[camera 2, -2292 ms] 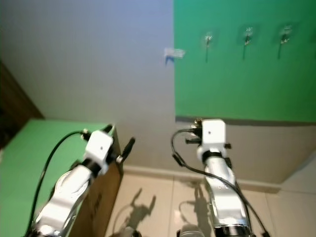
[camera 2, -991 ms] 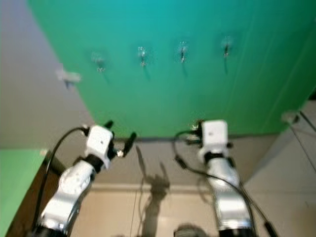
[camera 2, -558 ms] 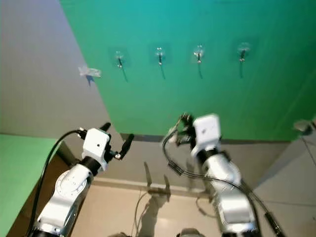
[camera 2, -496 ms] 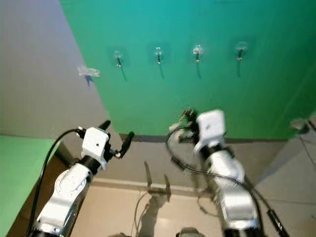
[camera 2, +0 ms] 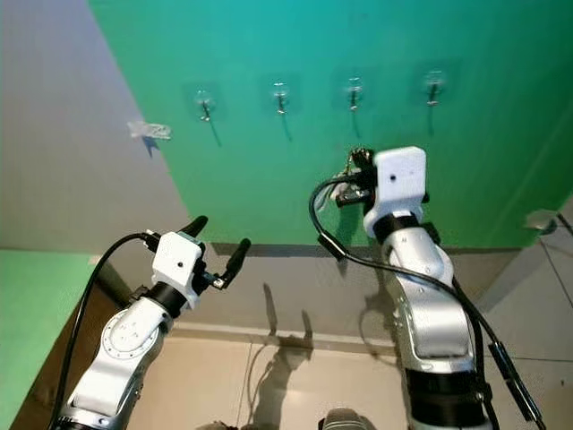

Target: Hang keys on a hook

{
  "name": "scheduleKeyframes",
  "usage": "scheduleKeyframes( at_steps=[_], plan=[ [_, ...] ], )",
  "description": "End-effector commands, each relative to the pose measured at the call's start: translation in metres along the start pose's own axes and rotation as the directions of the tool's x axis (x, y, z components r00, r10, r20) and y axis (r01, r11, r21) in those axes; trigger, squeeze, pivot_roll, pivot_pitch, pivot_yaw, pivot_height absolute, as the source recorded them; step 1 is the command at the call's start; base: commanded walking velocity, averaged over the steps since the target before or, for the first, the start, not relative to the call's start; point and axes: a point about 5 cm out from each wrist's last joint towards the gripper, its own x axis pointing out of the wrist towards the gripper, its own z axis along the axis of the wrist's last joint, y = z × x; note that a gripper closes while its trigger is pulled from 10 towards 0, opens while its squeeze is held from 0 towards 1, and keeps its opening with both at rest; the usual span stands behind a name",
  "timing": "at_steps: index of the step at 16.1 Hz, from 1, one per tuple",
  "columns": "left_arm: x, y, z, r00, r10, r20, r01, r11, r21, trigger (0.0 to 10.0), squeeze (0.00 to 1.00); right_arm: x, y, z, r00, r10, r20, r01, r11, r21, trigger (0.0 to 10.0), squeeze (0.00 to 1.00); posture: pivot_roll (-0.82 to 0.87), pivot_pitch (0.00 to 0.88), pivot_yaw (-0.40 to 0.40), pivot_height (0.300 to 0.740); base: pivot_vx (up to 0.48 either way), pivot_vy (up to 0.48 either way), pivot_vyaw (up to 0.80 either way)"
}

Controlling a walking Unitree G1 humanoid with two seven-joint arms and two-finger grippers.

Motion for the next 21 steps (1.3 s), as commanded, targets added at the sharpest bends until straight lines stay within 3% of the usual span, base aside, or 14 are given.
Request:
scheduleKeyframes(
  at_steps=[1, 6, 10, 16, 19, 21],
  plan=[
    [-0.001, 0.002, 0.002, 1.0, 0.001, 0.002, -0.001, 1.0, 0.004, 10.0, 0.0, 0.004, 0.004, 0.01, 1.0, 0.009, 0.015, -0.009, 1.0, -0.009, 0.0, 0.0, -0.24, 0.048, 0.137, 0.72, 0.0, 0.0, 0.0],
    [-0.001, 0.0, 0.001, 1.0, -0.002, 0.0, 0.002, 1.0, -0.001, 10.0, 0.0, 0.012, 0.008, 0.024, 1.0, 0.018, 0.012, -0.018, 1.0, -0.018, 0.0, 0.0, -0.24, 0.047, 0.13, 0.72, 0.0, 0.0, 0.0],
    [0.001, -0.003, 0.001, 1.0, -0.006, 0.001, 0.006, 1.0, -0.008, 10.0, 0.0, 0.016, 0.012, 0.042, 0.996, 0.058, 0.065, -0.055, 0.998, -0.033, 0.0, 0.0, -0.24, 0.044, 0.122, 0.72, 0.0, 0.0, 0.0],
    [0.002, -0.005, 0.001, 1.0, -0.007, 0.0, 0.007, 1.0, -0.012, 10.0, 0.0, 0.018, 0.015, 0.044, 0.996, 0.072, 0.055, -0.07, 0.997, -0.044, 0.0, 0.0, -0.25, 0.044, 0.118, 0.72, 0.0, 0.0, 0.0],
    [0.007, -0.01, -0.001, 0.998, -0.048, -0.046, 0.049, 0.999, 0.02, 10.0, 0.0, 0.02, 0.016, 0.05, 0.994, 0.086, 0.066, -0.084, 0.996, -0.031, 0.0, 0.0, -0.24, 0.046, 0.117, 0.72, 0.0, 0.0, 0.0],
    [0.014, -0.015, 0.009, 0.992, -0.126, -0.022, 0.126, 0.992, -0.019, 10.0, 0.0, 0.021, 0.017, 0.054, 0.993, 0.097, 0.073, -0.096, 0.995, -0.019, 0.0, 0.0, -0.25, 0.044, 0.118, 0.72, 0.0, 0.0, 0.0]
  ],
)
